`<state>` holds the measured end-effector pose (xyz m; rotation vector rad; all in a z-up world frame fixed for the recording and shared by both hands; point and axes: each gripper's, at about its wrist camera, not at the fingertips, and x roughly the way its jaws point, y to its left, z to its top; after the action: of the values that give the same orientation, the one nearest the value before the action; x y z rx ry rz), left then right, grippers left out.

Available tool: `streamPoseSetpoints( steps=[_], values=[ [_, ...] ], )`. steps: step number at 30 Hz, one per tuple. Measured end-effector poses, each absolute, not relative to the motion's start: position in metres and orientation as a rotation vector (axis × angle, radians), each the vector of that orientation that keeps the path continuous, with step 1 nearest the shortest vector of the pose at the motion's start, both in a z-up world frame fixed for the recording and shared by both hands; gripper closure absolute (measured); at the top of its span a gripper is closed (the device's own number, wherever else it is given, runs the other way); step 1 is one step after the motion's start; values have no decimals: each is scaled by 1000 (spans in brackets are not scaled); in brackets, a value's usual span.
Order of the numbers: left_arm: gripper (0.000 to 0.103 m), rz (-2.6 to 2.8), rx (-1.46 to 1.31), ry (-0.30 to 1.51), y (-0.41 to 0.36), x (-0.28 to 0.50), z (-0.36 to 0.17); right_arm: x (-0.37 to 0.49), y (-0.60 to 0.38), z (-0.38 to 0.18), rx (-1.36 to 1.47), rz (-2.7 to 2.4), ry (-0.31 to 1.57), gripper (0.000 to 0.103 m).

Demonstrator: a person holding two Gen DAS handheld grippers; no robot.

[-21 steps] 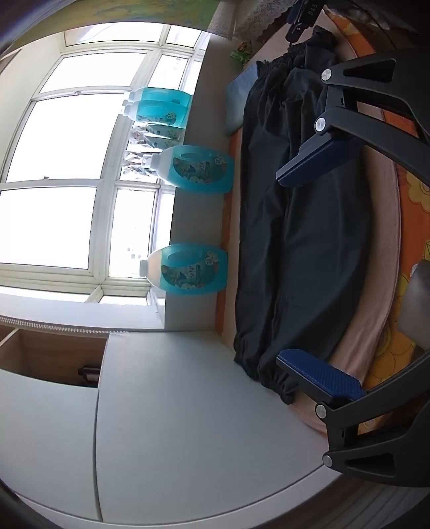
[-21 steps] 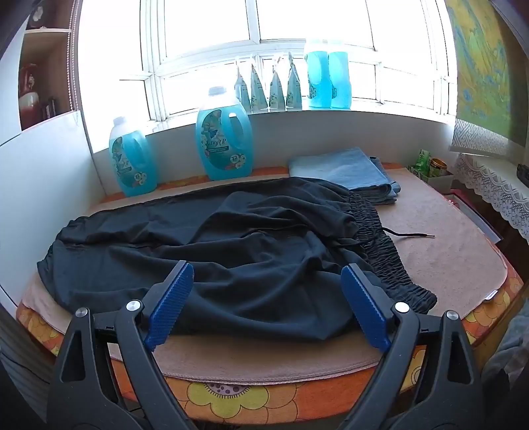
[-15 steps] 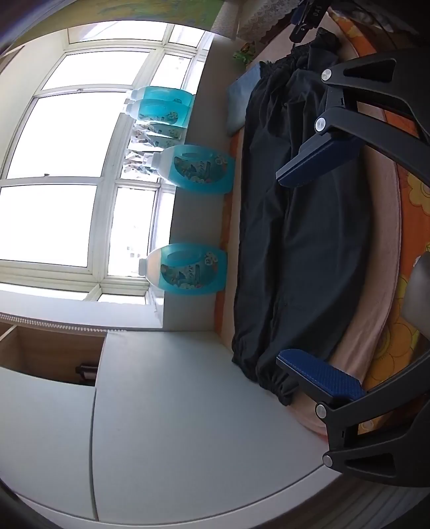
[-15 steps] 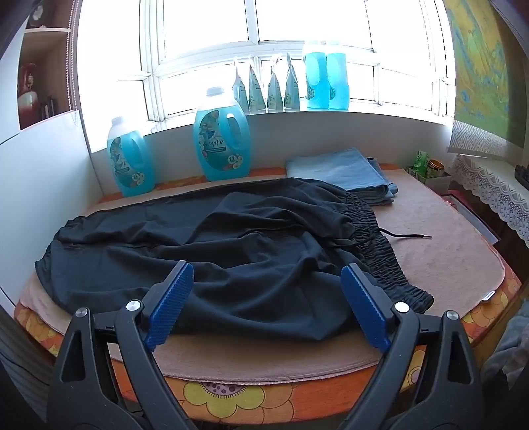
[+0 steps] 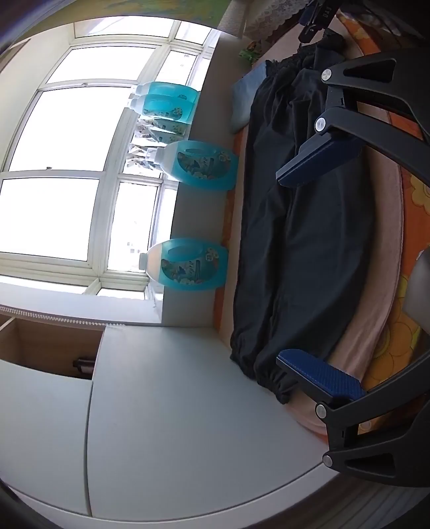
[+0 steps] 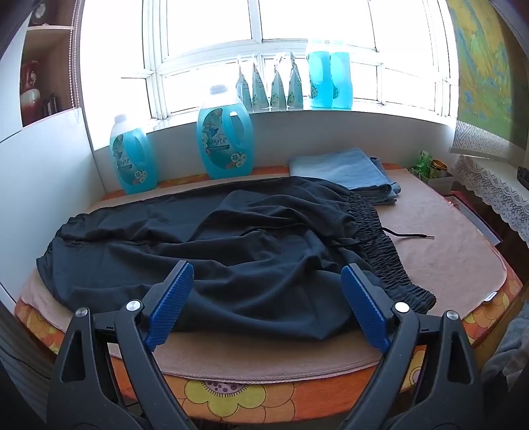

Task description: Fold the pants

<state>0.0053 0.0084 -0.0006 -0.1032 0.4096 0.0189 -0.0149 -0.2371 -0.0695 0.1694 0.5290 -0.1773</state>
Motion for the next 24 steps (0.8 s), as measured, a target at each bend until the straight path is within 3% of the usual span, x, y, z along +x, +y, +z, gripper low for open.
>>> streamPoseSetpoints(
  steps=[24],
  values=[
    [5, 11, -105, 408, 2, 5, 1, -14, -237, -70, 171, -173, 533, 10]
  ],
)
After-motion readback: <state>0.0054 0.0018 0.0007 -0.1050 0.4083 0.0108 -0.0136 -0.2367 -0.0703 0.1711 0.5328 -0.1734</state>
